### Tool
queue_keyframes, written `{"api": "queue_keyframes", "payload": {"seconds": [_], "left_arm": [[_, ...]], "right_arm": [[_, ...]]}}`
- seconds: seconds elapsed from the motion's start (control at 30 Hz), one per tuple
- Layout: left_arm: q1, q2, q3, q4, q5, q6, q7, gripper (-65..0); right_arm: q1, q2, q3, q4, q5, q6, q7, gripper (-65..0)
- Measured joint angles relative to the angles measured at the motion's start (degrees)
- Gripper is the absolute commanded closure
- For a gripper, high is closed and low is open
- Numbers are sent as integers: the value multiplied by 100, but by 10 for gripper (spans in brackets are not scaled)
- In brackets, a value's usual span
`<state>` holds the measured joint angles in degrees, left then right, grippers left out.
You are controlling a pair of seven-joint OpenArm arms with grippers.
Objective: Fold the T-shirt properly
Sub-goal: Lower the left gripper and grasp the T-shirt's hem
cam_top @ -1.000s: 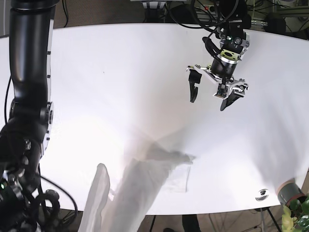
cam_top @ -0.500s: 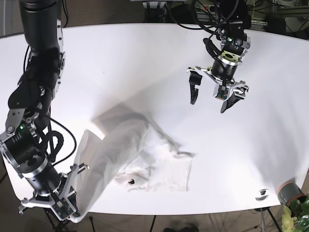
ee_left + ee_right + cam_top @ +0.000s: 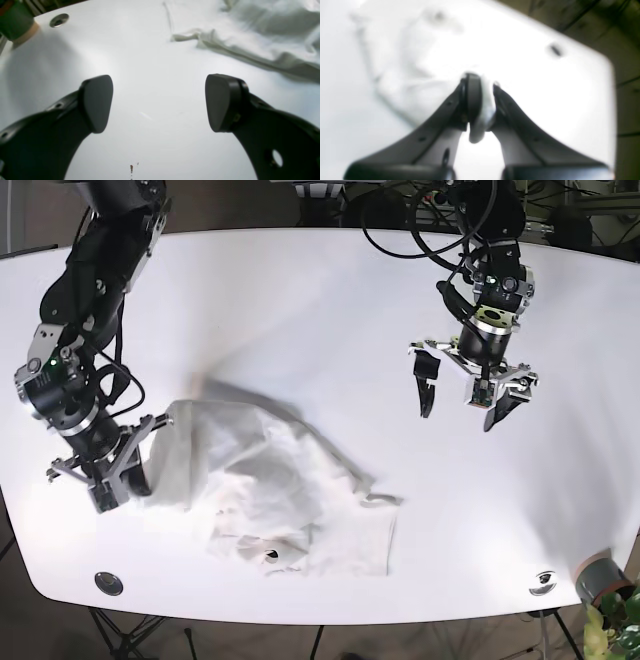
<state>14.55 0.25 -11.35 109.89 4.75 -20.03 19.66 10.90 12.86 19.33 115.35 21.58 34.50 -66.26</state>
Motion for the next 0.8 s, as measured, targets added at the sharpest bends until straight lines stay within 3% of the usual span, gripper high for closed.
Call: {"api": "queue_keyframes", "payload": {"seconds": [0.23,0.47,0.63,0.8], "left_arm": [[-35,-4,31,-2,-2,-55,4,-540],[-57,-15,28,-7,0,-55,9,-543],[-461,17,33,-111,-2,-57,61,-546],[-1266,20,39,-811,15,-35,595,-547]], "right_arm": [[-1097,-492,481,-4,304,4,15,-21],[-2129,-542,466,-2,717,2,400,-21],[-2712,-535,345,-24,697,-17,774,-21],[-2826,-544,170,-22,787,-37,970,-21]]}}
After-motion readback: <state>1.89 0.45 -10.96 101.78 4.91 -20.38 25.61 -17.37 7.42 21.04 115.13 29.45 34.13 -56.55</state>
